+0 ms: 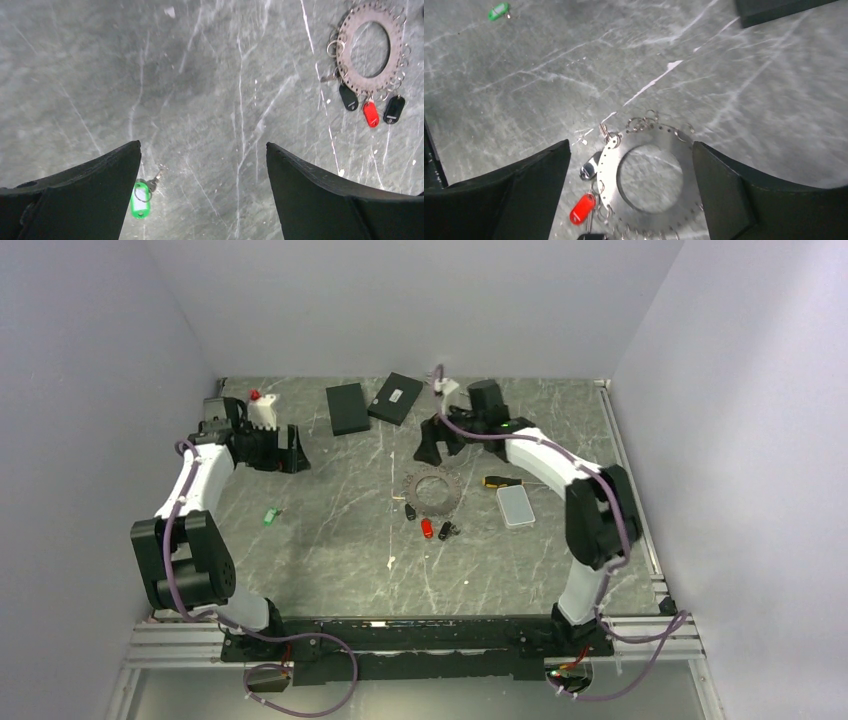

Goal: Remove the keys from the keyring

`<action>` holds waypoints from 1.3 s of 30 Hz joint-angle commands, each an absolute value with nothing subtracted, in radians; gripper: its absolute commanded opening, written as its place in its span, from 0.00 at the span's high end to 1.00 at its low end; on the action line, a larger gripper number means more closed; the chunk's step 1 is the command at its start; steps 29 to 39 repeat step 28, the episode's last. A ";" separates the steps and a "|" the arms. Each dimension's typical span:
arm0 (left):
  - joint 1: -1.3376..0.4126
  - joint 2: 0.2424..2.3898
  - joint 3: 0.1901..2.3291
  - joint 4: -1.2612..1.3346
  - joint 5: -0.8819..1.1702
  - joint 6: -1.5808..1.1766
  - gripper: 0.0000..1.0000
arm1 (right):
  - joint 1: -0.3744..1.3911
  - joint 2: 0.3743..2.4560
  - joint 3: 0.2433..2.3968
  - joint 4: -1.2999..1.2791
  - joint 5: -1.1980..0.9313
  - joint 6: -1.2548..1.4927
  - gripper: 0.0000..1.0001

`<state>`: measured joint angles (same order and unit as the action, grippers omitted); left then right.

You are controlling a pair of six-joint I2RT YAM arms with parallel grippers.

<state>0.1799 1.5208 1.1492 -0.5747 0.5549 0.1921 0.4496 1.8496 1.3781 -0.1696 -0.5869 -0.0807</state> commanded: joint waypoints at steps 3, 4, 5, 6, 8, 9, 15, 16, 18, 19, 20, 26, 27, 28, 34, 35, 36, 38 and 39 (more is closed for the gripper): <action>0.178 1.518 1.301 -0.599 0.561 0.178 0.01 | 0.309 1.604 1.238 -0.156 -0.639 -0.076 0.01; 0.176 1.524 1.327 -0.604 0.561 0.183 0.01 | 0.281 1.576 1.213 -0.155 -0.645 -0.071 0.00; 0.175 1.526 1.341 -0.596 0.550 0.178 0.01 | 0.257 1.550 1.189 -0.157 -0.649 -0.066 0.00; 0.175 1.527 1.353 -0.583 0.536 0.171 0.01 | 0.234 1.525 1.165 -0.160 -0.652 -0.063 0.00; 0.167 1.535 1.369 -0.570 0.513 0.166 0.01 | 0.191 1.475 1.116 -0.160 -0.654 -0.061 0.00; 0.161 1.544 1.376 -0.572 0.500 0.162 0.01 | 0.162 1.453 1.087 -0.155 -0.652 -0.059 0.00; 0.061 1.586 1.309 -0.523 0.350 0.144 0.01 | 0.032 1.384 0.966 -0.164 -0.640 -0.045 0.00; 0.051 1.589 1.291 -0.514 0.341 0.137 0.00 | 0.009 1.378 0.944 -0.150 -0.660 -0.035 0.00; 0.042 1.600 1.266 -0.507 0.359 0.119 0.01 | -0.034 1.373 0.913 -0.125 -0.692 -0.024 0.00; 0.038 1.605 1.258 -0.507 0.364 0.114 0.01 | -0.041 1.372 0.913 -0.125 -0.692 -0.024 0.00; 0.034 1.611 1.252 -0.506 0.363 0.110 0.01 | -0.044 1.371 0.916 -0.130 -0.689 -0.032 0.00; 0.034 1.619 1.230 -0.494 0.365 0.089 0.01 | -0.046 1.373 0.903 -0.118 -0.711 -0.049 0.00; 0.032 1.622 1.232 -0.495 0.363 0.085 0.01 | -0.046 1.375 0.904 -0.119 -0.712 -0.052 0.00; 0.031 1.624 1.235 -0.496 0.355 0.080 0.01 | -0.045 1.375 0.906 -0.122 -0.712 -0.055 0.00; 0.031 1.624 1.235 -0.496 0.355 0.080 0.01 | -0.045 1.375 0.906 -0.122 -0.712 -0.055 0.00; 0.031 1.624 1.235 -0.496 0.355 0.080 0.01 | -0.045 1.375 0.906 -0.122 -0.712 -0.055 0.00; 0.031 1.624 1.235 -0.496 0.355 0.080 0.01 | -0.045 1.375 0.906 -0.122 -0.712 -0.055 0.00; 0.031 1.624 1.235 -0.496 0.355 0.080 0.01 | -0.045 1.375 0.906 -0.122 -0.712 -0.055 0.00; 0.031 1.624 1.235 -0.496 0.355 0.080 0.01 | -0.045 1.375 0.906 -0.122 -0.712 -0.055 0.00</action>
